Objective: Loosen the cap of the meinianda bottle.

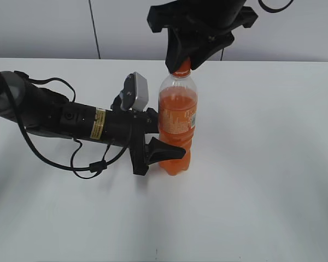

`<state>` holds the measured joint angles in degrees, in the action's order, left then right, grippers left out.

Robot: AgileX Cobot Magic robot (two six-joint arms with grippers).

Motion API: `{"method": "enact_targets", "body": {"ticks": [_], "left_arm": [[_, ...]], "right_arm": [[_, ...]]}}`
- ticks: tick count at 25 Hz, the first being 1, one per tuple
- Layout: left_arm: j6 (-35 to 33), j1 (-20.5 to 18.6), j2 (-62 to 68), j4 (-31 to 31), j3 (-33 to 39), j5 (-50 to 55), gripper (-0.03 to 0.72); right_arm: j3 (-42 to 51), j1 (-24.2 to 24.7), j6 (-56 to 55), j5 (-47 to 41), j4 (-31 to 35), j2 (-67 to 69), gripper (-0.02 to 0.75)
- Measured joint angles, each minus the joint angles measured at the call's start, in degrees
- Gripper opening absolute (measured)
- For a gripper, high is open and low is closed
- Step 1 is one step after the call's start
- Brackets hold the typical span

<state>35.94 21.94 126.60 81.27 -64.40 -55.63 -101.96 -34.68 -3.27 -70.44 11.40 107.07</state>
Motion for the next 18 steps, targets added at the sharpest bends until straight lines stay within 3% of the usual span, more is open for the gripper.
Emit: {"method": "enact_targets", "body": {"ticks": [4,11,18], "left_arm": [[0.0,0.0,0.0,0.1,0.0,-0.1,0.409],[-0.2,0.0,0.0,0.3,0.0,-0.1,0.409],[-0.2,0.0,0.0,0.0,0.0,0.0,0.409]], "right_arm": [[0.0,0.0,12.8,0.0,0.1,0.0,0.279],[0.0,0.0,45.0,0.0,0.0,-0.1,0.274],[0.0,-0.1,72.4,0.0,-3.4,-0.3,0.274]]}}
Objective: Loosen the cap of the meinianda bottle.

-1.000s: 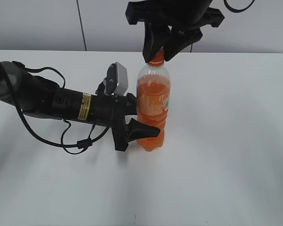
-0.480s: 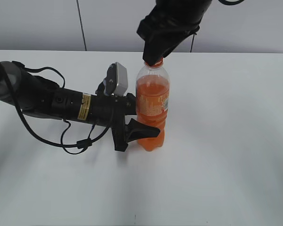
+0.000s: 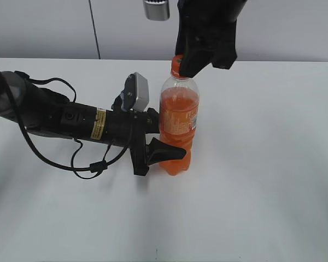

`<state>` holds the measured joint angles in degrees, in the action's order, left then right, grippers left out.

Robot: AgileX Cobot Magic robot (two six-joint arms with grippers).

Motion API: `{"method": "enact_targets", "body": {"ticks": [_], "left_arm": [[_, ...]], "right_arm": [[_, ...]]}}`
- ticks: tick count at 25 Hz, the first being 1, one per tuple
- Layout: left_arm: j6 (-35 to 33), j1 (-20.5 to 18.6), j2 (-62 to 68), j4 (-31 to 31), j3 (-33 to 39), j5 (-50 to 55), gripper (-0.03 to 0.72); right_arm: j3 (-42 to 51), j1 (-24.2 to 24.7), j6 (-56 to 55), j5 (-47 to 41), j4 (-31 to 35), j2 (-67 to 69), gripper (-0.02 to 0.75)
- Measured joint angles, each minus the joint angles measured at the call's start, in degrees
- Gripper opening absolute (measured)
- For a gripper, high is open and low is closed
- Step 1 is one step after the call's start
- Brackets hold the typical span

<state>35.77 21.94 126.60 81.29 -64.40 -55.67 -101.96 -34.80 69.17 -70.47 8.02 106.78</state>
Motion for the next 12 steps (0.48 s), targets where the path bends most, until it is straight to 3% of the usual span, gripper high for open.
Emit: {"method": "enact_targets", "body": {"ticks": [5,12], "left_arm": [[0.0,0.1,0.0,-0.2,0.0,0.1,0.409],[0.0,0.1,0.0,-0.2,0.0,0.1,0.409]], "right_arm": [[0.0,-0.1,10.0,-0.1,-1.1,-0.1,0.274],[0.0,-0.1,16.0,0.7,-1.0,-0.2,0.274]]}}
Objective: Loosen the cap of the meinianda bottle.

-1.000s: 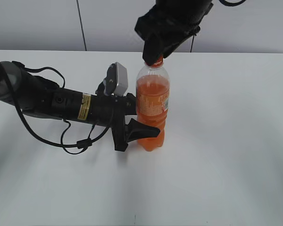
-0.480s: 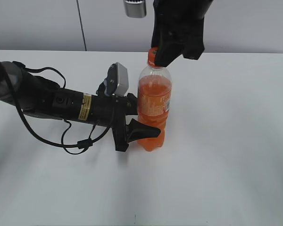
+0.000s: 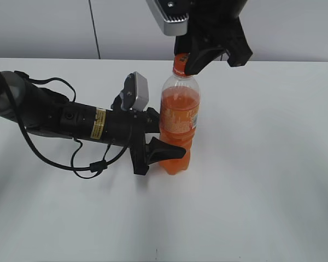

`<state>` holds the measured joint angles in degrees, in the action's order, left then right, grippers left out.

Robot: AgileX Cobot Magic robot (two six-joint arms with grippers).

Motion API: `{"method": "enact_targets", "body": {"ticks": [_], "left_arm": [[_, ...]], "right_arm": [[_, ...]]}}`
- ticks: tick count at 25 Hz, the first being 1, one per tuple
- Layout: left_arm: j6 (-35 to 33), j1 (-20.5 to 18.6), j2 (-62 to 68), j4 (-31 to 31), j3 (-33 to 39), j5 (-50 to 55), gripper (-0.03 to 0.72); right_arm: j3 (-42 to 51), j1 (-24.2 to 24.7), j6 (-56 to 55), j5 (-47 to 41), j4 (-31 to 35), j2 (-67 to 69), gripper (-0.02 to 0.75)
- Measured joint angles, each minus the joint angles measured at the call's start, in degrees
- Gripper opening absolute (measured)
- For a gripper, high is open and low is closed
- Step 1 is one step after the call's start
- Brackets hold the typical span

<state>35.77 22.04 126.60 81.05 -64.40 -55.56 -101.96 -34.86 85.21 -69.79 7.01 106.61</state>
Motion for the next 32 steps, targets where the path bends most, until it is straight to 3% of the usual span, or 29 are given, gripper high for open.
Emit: {"method": "enact_targets", "body": {"ticks": [10,25,28,32], "left_arm": [[0.0,0.0,0.0,0.1,0.0,-0.1,0.409],[-0.2,0.0,0.0,0.7,0.0,-0.5,0.409],[-0.1,0.0,0.0,0.8,0.0,-0.5,0.409],[0.0,0.0,0.0,0.8,0.0,-0.3,0.409]], "right_arm": [[0.0,0.0,5.7,0.1,1.7,-0.2,0.274],[0.3,0.0,3.7,-1.0,3.1,-0.9,0.279],[0.3,0.0,0.4,-0.4,4.3,-1.2,0.332],[0.3,0.0,-1.7,0.1,5.6,-2.8,0.500]]}}
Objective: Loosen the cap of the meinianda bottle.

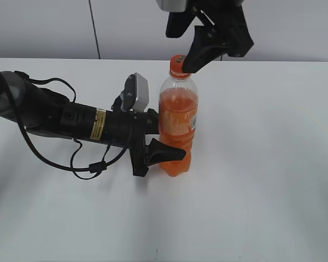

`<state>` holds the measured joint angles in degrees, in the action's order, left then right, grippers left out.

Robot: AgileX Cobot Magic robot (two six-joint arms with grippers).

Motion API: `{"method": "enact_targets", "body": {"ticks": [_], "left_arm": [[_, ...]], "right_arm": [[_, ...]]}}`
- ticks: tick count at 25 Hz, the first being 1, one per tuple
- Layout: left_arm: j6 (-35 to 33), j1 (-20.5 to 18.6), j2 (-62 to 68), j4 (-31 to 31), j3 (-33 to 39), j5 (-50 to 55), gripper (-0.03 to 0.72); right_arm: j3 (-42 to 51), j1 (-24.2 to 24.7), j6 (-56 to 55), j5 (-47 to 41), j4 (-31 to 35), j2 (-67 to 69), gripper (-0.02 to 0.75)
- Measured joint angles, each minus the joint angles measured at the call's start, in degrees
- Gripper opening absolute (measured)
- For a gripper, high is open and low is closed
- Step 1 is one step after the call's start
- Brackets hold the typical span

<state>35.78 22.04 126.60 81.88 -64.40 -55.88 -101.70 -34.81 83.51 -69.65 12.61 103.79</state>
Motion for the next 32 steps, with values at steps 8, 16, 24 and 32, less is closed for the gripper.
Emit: {"method": "enact_targets", "body": {"ticks": [8,16,24,32], "left_arm": [[0.1,0.0,0.0,0.0,0.0,0.0,0.409],[0.1,0.0,0.0,-0.1,0.0,0.0,0.409],[0.2,0.0,0.0,-0.1,0.0,0.0,0.409],[0.2,0.0,0.0,-0.1,0.0,0.0,0.409]], "right_arm": [[-0.1,0.0,-10.4,-0.1,1.4,-3.1,0.565],[-0.1,0.0,-65.6,0.9,1.0,-3.7,0.566],[-0.1,0.0,-94.5,0.1,-2.7,-3.0,0.566],[-0.1,0.0,-95.3,0.0,-2.6,-0.1,0.566]]}}
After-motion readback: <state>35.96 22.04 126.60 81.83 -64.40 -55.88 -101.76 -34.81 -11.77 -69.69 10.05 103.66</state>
